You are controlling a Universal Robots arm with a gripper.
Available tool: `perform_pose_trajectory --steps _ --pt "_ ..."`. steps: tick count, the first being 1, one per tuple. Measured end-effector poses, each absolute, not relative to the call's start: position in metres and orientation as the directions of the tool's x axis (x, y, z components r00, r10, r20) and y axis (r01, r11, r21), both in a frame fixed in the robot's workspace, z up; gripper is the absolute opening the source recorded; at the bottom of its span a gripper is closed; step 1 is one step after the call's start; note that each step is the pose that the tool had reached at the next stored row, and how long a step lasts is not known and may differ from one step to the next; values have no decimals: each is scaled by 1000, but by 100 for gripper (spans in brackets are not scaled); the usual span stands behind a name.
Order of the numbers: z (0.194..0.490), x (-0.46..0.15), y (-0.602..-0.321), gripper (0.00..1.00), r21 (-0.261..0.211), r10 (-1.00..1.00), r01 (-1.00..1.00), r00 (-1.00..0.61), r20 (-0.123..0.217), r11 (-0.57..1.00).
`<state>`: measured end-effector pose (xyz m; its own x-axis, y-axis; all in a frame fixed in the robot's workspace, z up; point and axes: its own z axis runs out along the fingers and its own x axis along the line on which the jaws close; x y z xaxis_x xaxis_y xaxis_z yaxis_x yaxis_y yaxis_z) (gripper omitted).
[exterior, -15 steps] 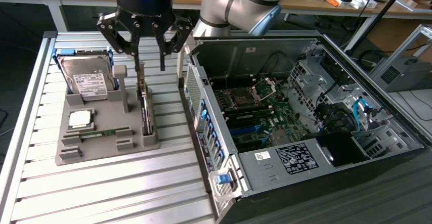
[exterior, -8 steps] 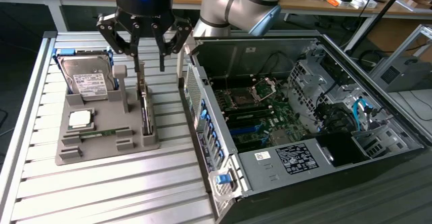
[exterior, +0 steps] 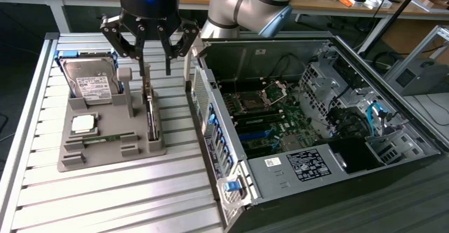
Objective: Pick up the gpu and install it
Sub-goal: 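Pick up the gpu and move the gpu toward the slot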
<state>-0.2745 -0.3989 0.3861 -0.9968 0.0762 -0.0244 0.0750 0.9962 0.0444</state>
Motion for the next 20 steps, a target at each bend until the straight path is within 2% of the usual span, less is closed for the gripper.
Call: perform_pose_trajectory --steps 20 --pt "379 -275 -399 48 44 76 75 -997 -24 996"
